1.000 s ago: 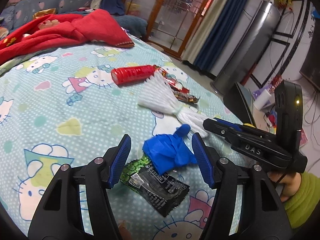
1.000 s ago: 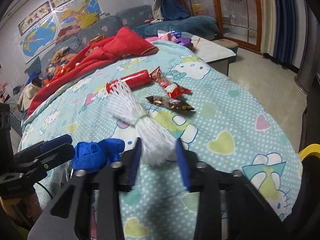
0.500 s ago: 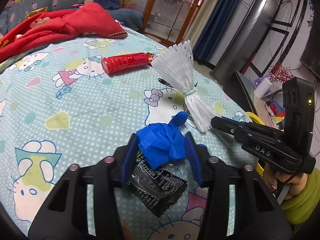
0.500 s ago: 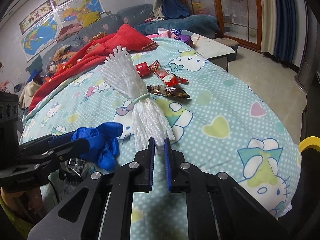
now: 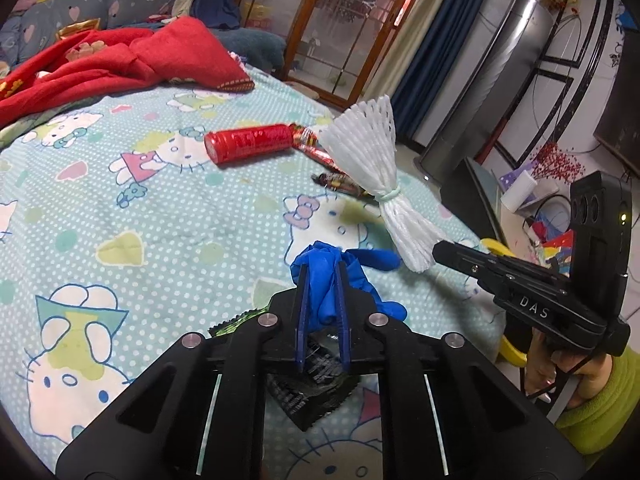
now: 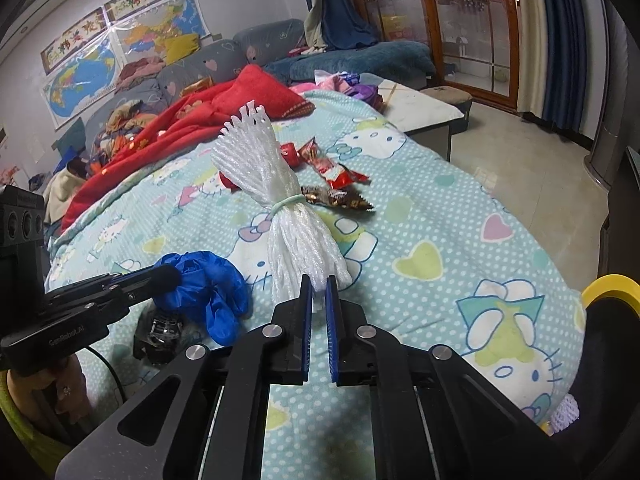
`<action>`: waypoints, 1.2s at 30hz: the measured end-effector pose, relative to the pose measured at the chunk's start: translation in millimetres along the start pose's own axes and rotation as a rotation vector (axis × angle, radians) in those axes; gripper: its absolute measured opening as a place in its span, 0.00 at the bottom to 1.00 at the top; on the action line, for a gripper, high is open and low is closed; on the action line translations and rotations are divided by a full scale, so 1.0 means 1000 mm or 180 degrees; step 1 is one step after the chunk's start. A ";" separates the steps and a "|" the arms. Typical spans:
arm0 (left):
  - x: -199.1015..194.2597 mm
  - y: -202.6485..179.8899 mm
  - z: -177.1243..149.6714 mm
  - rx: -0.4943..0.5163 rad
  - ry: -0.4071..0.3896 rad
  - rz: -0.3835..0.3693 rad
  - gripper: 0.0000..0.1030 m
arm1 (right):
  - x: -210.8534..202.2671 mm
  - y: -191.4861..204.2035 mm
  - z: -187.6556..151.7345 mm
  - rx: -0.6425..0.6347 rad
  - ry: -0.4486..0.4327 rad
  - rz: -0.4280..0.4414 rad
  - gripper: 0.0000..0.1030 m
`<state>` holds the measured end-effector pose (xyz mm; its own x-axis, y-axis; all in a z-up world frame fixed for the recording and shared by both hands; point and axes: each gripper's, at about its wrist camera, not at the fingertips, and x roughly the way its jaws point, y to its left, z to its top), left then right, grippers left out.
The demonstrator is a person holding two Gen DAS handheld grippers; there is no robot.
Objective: Collect trash
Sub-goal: 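Grasp the blue glove with the left tool while the right tool grasps the white foam net, then carry the blue glove and white foam net over the bin with both tools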
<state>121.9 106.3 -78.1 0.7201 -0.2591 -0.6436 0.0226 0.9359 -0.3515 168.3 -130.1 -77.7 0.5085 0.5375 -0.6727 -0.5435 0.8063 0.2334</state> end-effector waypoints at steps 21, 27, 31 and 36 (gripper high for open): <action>-0.028 -0.054 0.008 0.0215 -0.0341 -0.0206 0.06 | -0.061 -0.035 0.005 0.0214 -0.0332 -0.0310 0.07; -0.031 -0.069 0.006 0.0287 -0.0379 -0.0247 0.06 | -0.078 -0.052 0.000 0.0331 -0.0410 -0.0440 0.07; -0.031 -0.081 0.005 0.0352 -0.0389 -0.0289 0.06 | -0.090 -0.063 -0.005 0.0381 -0.0445 -0.0521 0.07; -0.027 -0.095 0.002 0.0441 -0.0377 -0.0325 0.06 | -0.103 -0.078 -0.016 0.0443 -0.0474 -0.0678 0.07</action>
<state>101.4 24.6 -25.6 0.7855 -0.3322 -0.5222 0.1889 0.9322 -0.3088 148.0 -252.4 -38.0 0.6993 0.3745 -0.6088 -0.3225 0.9254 0.1989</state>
